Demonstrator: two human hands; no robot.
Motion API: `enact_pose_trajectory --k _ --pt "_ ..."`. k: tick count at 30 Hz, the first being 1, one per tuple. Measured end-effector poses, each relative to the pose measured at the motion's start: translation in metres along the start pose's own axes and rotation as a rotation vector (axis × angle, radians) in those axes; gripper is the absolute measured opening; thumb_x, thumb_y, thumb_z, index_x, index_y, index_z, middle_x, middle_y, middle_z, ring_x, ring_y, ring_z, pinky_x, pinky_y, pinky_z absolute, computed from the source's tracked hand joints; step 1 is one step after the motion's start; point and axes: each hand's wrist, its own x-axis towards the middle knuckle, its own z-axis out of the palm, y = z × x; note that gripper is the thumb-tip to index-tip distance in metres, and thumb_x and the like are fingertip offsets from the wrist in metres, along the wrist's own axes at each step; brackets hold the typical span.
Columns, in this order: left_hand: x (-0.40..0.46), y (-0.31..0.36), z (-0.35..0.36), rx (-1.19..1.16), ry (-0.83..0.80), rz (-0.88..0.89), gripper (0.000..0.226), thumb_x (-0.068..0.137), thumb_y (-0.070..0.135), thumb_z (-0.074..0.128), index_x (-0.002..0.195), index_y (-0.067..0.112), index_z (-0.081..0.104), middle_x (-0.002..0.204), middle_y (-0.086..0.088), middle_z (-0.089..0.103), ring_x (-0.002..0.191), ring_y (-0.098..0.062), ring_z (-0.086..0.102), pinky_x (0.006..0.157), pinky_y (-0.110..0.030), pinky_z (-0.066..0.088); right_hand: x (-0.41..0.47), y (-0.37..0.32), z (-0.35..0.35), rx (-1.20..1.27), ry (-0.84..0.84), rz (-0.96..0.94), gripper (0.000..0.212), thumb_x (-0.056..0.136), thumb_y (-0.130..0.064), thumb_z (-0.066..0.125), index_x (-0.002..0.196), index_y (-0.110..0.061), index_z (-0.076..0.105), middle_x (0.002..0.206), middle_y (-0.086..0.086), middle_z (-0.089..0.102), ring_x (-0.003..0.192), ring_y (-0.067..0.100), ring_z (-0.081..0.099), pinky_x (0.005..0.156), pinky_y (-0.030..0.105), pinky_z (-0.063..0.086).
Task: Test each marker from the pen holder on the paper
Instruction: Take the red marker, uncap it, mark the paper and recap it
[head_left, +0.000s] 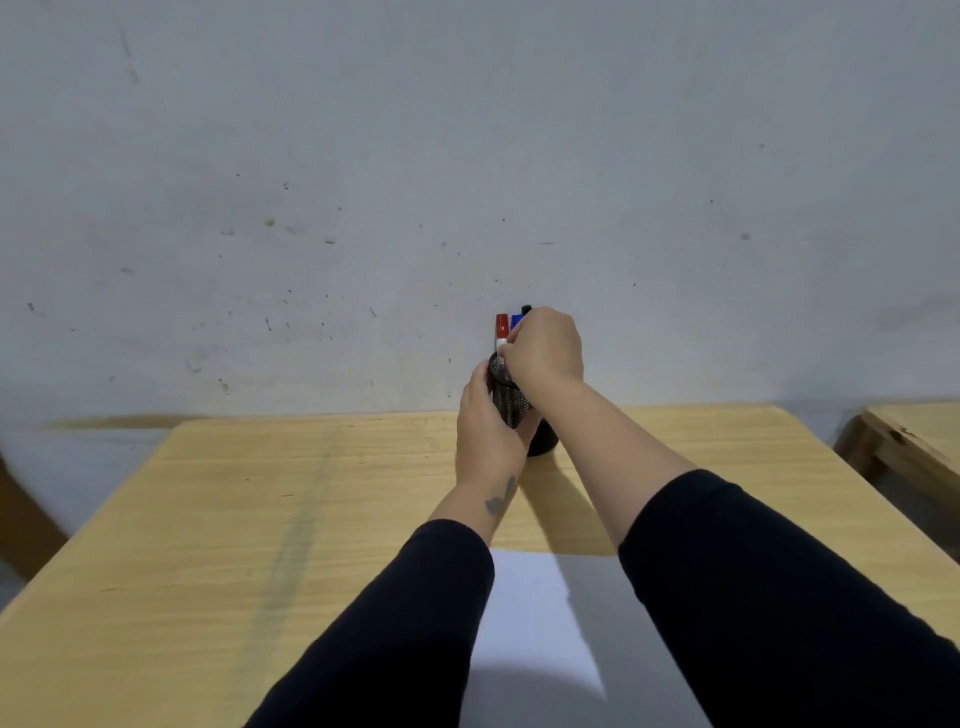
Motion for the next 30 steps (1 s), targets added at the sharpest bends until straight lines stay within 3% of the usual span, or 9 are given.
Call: enact_pose_trajectory --k 2,4,9,16,20,24,26,28,30 --pt "0.001 -0.001 -0.001 0.057 0.019 0.038 0.070 0.077 0.011 0.068 0.140 0.021 0.037 0.138 -0.004 0.051 0.125 -0.023 0.051 0.103 -0.043 0.045 0.000 -0.001 0.005 -0.063 0.015 0.029 0.033 0.088 -0.004 0.057 0.060 -0.011 0.042 0.065 0.004 0.049 0.064 0.023 0.051 0.042 0.024 0.027" --pt "0.001 -0.002 0.000 0.073 0.025 0.037 0.069 0.080 0.008 0.067 0.140 0.021 0.036 0.139 -0.003 0.049 0.125 -0.022 0.050 0.104 -0.042 0.045 0.001 0.000 0.008 -0.086 -0.014 0.053 0.038 0.088 -0.006 0.057 0.057 -0.012 0.037 0.061 0.004 0.042 0.056 0.019 0.045 0.041 0.025 0.023" --pt "0.000 -0.005 0.002 0.003 0.009 -0.009 0.067 0.081 0.016 0.070 0.137 0.028 0.037 0.134 0.008 0.050 0.120 -0.010 0.051 0.096 -0.030 0.046 0.002 0.005 0.007 -0.016 -0.034 0.025 0.014 0.088 -0.018 0.058 0.077 -0.008 0.058 0.078 0.014 0.051 0.071 0.025 0.047 0.043 0.023 0.025" --pt "0.005 0.002 -0.003 0.092 -0.044 -0.011 0.079 0.076 0.027 0.077 0.140 0.017 0.033 0.136 -0.001 0.050 0.128 -0.018 0.047 0.106 -0.042 0.042 -0.006 -0.024 -0.042 0.235 0.139 -0.127 0.021 0.089 -0.019 0.059 0.098 -0.007 0.074 0.097 0.009 0.074 0.085 0.022 0.067 0.072 0.027 0.050" --pt "0.002 0.035 -0.023 0.093 -0.040 0.023 0.076 0.091 0.022 0.061 0.151 0.012 0.015 0.155 -0.003 0.030 0.144 -0.018 0.027 0.117 -0.034 0.025 -0.023 -0.039 -0.082 0.295 0.142 -0.216 0.021 0.090 -0.021 0.058 0.101 -0.009 0.072 0.088 0.006 0.071 0.073 0.013 0.059 0.063 0.020 0.042" --pt "-0.015 0.083 -0.053 -0.006 0.121 0.198 0.052 0.096 0.015 0.051 0.145 0.014 0.033 0.147 -0.004 0.044 0.135 -0.013 0.041 0.111 -0.027 0.034 -0.057 -0.034 -0.104 0.283 0.047 -0.240 0.025 0.087 -0.016 0.059 0.108 -0.012 0.071 0.093 0.006 0.071 0.080 0.014 0.061 0.072 0.021 0.044" --pt "-0.028 0.100 -0.068 -0.003 0.153 0.281 0.044 0.096 0.013 0.051 0.139 0.018 0.044 0.134 0.000 0.055 0.124 -0.009 0.050 0.097 -0.012 0.040 -0.078 -0.024 -0.107 0.255 -0.048 -0.226 0.027 0.088 -0.018 0.059 0.113 -0.014 0.070 0.099 0.005 0.071 0.088 0.016 0.063 0.074 0.021 0.043" --pt "-0.045 0.109 -0.080 0.039 0.108 0.348 0.039 0.094 0.013 0.053 0.132 0.023 0.053 0.121 0.005 0.059 0.111 -0.005 0.056 0.085 -0.003 0.042 -0.099 -0.011 -0.107 0.208 -0.153 -0.232 0.026 0.089 -0.020 0.059 0.113 -0.017 0.070 0.096 0.004 0.070 0.086 0.016 0.062 0.067 0.021 0.043" --pt "-0.062 0.110 -0.090 0.146 0.023 0.400 0.030 0.092 0.012 0.057 0.119 0.022 0.065 0.111 0.003 0.063 0.101 -0.006 0.059 0.084 -0.009 0.046 -0.120 0.001 -0.106 0.180 -0.234 -0.259 0.024 0.090 -0.019 0.058 0.110 -0.018 0.072 0.085 0.000 0.068 0.073 0.012 0.057 0.057 0.017 0.040"
